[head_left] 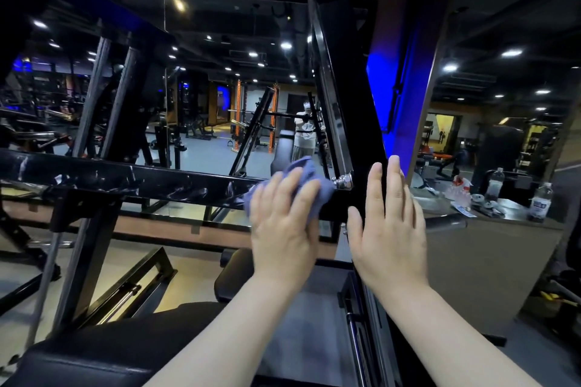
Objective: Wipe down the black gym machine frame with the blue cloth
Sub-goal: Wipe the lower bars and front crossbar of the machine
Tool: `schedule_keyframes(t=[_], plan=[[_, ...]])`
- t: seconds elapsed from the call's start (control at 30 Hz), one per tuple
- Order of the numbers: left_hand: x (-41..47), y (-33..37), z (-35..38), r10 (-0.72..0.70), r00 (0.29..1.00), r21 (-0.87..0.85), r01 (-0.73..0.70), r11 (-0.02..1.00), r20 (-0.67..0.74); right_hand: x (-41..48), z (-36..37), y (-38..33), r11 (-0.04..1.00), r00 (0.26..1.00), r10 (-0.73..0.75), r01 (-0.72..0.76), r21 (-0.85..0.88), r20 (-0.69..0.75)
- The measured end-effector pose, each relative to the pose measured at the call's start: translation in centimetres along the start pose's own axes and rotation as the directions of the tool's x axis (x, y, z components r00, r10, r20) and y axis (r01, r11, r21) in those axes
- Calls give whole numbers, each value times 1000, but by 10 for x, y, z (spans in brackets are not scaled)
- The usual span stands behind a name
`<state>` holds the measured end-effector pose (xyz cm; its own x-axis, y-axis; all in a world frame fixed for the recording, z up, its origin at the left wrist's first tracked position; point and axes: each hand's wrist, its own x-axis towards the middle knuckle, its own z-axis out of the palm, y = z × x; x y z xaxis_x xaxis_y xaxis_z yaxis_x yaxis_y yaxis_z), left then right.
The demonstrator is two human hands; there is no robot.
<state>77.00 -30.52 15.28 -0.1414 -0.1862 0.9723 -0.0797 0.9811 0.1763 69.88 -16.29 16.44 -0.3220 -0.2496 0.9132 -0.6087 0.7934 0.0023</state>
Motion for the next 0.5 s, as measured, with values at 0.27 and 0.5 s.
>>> schedule_keyframes(t=[0.27,0.5], plan=[[1,23,12,-103,992,-96,96,991,-69,5,6,-9,996,1000,8,-9,-85,-21],[-3,-9,6,-47,992,-17,45,999,-116,4,5,-11,998,1000,9,-10,-70,-9]])
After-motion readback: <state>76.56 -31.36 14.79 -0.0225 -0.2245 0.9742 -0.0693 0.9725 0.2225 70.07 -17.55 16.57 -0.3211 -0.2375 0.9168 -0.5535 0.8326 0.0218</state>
